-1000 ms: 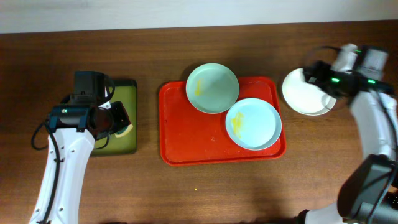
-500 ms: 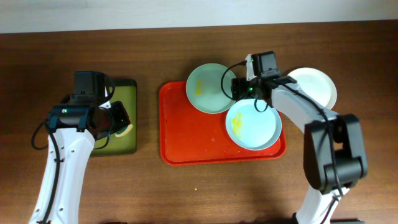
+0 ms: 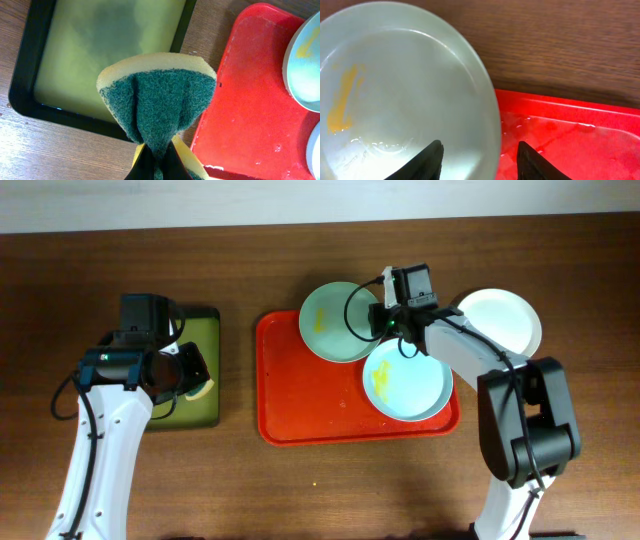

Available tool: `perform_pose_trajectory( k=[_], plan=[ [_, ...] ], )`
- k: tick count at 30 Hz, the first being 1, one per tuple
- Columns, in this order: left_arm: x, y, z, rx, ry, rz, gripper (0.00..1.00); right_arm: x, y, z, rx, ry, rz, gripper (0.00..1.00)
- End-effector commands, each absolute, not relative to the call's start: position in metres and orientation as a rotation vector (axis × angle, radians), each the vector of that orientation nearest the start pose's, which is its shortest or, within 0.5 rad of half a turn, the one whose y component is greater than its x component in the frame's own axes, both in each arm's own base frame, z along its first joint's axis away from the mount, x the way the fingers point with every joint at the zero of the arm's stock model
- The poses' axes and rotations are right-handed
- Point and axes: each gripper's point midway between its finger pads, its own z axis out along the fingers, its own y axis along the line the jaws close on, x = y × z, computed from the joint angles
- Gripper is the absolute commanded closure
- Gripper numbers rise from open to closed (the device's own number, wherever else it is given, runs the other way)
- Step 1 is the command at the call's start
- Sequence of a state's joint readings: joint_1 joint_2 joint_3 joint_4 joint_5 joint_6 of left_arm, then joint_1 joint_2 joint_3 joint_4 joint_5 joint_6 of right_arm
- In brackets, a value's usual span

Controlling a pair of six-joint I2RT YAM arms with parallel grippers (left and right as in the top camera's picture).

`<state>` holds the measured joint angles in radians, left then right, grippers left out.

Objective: Clean dirty plates on tray and stack at the side

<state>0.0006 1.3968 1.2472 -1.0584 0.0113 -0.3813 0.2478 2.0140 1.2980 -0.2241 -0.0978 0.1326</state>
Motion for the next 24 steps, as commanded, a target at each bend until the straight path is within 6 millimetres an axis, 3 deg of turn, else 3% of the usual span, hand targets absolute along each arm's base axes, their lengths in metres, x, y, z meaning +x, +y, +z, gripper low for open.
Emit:
perform_pose_trajectory(
  k=[1, 6, 8, 13, 18, 21, 24],
  plan=[
    [0.313, -0.001, 0.165, -0.502, 2.742, -0.098, 1.0, 0.48, 0.147, 0.012, -0.199, 2.559, 0.286, 0.51],
    [0.313, -0.001, 0.165, -0.502, 2.741, -0.098, 1.0, 0.482, 0.148, 0.011, -0.199, 2.552, 0.289, 0.57],
    [0.313, -0.001, 0.165, -0.502, 2.741, -0.098, 1.0, 0.481, 0.152, 0.012, -0.209, 2.552, 0.318, 0.78],
    [0.313, -0.001, 0.165, -0.502, 2.741, -0.098, 1.0, 0.468, 0.183, 0.029, -0.289, 2.532, 0.575, 0.96],
    [0.313, -0.001, 0.165, -0.502, 2.741, -0.099, 1.0, 0.434, 0.211, 0.055, -0.293, 2.577, 0.887, 0.96],
    [0.313, -0.003, 0.165, -0.5, 2.743, -0.113, 1.0, 0.409, 0.213, 0.042, -0.254, 2.706, 0.886, 0.96],
    [0.313, -0.009, 0.165, -0.487, 2.748, -0.147, 1.0, 0.388, 0.209, 0.027, -0.248, 2.823, 0.779, 0.96]
  ],
)
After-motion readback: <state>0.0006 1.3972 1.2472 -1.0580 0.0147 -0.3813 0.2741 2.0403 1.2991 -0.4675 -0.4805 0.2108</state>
